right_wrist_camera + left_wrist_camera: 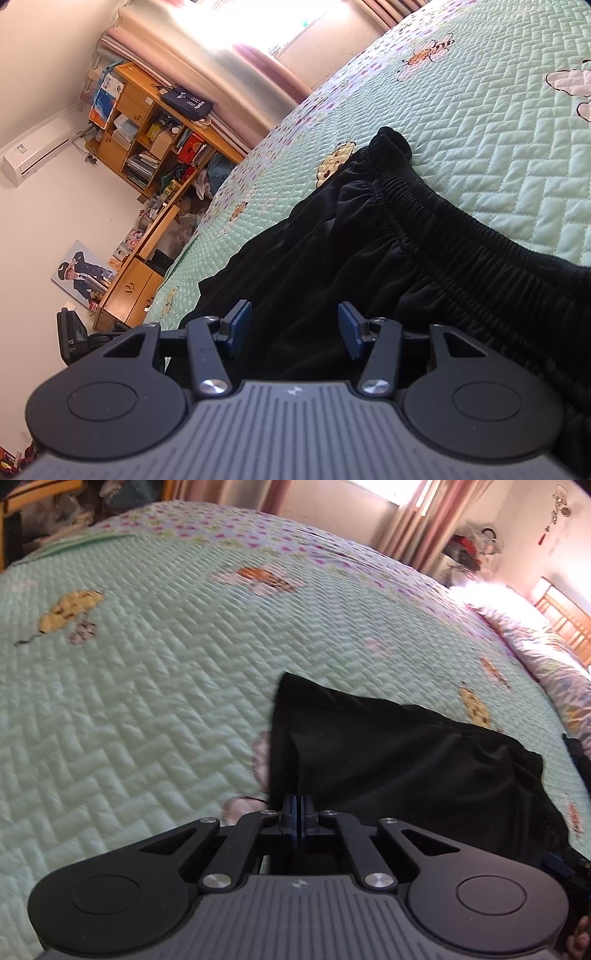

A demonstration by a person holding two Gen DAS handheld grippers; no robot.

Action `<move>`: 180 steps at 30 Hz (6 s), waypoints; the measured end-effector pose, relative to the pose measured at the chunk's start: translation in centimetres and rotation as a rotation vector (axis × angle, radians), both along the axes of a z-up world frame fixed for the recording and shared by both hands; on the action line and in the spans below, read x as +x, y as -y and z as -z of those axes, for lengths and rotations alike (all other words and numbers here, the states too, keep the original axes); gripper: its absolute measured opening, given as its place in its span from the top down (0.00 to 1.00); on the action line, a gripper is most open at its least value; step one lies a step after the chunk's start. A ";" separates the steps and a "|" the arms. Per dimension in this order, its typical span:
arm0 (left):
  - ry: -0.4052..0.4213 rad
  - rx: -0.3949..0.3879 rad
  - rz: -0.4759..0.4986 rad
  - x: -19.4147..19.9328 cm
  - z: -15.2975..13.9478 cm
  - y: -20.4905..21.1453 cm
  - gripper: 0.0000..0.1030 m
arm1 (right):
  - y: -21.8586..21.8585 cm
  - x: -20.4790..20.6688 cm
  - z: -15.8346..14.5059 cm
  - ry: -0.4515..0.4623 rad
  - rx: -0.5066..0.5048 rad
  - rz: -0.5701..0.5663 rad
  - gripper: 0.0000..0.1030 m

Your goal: Fold clothes

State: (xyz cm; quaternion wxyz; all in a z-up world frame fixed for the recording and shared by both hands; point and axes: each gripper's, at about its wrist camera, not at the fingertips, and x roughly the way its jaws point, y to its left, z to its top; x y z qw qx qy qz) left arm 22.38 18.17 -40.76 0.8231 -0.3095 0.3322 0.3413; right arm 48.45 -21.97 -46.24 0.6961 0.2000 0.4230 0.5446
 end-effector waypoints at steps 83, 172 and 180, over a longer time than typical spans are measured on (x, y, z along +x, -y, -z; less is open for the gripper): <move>-0.007 0.003 -0.017 8.4 0.8 -7.0 0.72 | 1.9 0.5 0.4 -0.066 0.120 -0.069 0.37; -0.227 0.257 0.031 9.7 1.2 -0.3 0.35 | -7.1 8.8 -4.2 0.336 -0.364 -0.201 0.90; -0.175 0.212 0.207 6.1 0.7 7.0 0.25 | 0.4 2.9 -7.6 0.376 -0.259 -0.196 0.63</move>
